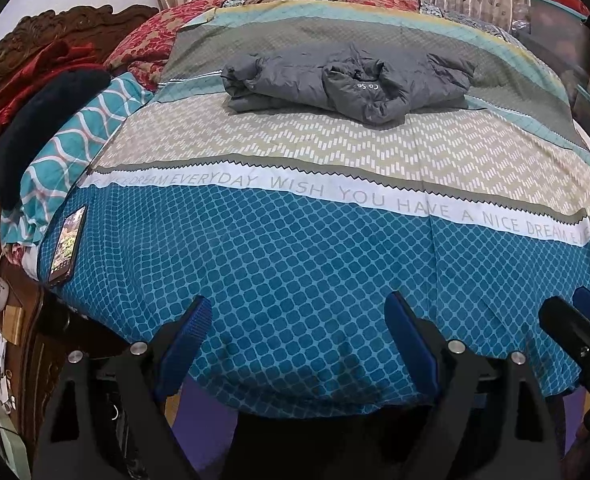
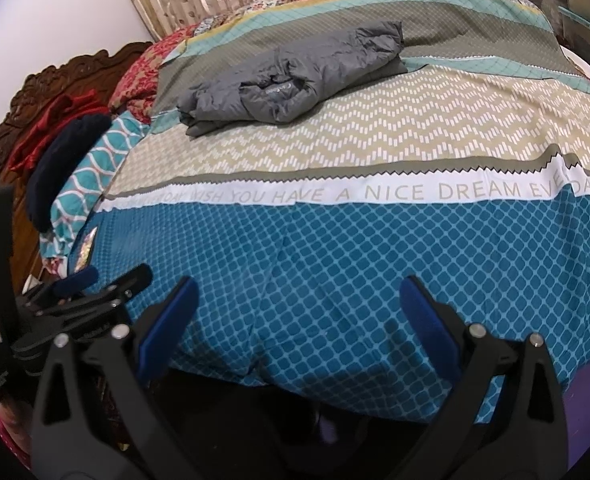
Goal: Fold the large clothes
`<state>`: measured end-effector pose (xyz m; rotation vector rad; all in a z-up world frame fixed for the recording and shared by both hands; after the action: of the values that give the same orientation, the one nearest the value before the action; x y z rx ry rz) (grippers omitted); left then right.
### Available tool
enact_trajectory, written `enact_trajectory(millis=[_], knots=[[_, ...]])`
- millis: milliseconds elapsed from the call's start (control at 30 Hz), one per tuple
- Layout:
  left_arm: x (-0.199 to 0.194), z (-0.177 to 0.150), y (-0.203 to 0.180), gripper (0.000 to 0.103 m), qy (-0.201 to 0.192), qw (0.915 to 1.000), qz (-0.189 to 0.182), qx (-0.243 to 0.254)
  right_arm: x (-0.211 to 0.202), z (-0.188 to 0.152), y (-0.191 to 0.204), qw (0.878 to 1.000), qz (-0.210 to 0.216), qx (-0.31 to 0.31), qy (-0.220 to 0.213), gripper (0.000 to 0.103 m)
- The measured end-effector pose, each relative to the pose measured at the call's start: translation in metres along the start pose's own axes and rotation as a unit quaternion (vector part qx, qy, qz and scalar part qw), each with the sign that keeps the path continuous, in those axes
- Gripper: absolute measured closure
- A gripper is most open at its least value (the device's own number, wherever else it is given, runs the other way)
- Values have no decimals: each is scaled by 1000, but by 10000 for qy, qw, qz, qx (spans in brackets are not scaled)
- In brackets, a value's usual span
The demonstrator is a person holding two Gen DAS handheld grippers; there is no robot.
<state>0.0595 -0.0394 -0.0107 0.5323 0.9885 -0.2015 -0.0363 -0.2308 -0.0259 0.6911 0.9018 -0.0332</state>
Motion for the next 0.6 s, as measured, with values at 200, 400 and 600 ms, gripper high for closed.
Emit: enact_trajectory(millis=[200,400,600], knots=[[1,-1,-2,10,13,10000,1,24,0,0,0,10000,2,4,-1,7],[0,-1,-4,10,11,10000,7,60,0,0,-1,10000,1,8,-2,7],[1,-1,-4,10,14,10000,-3,61,-1,0,-1,10000,-3,16,-2,7]])
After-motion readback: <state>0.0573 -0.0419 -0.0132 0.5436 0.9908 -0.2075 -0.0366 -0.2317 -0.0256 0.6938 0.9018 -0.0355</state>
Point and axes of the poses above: each gripper's, at about its wrist camera, not at the fingertips, and x roughly the way its jaws point, y to its left, z to its top, the point moved 1 cm from there along x, roughly the way its jaws point, and after that the axes turned 12 degrees about x, right-handed, at the moved point
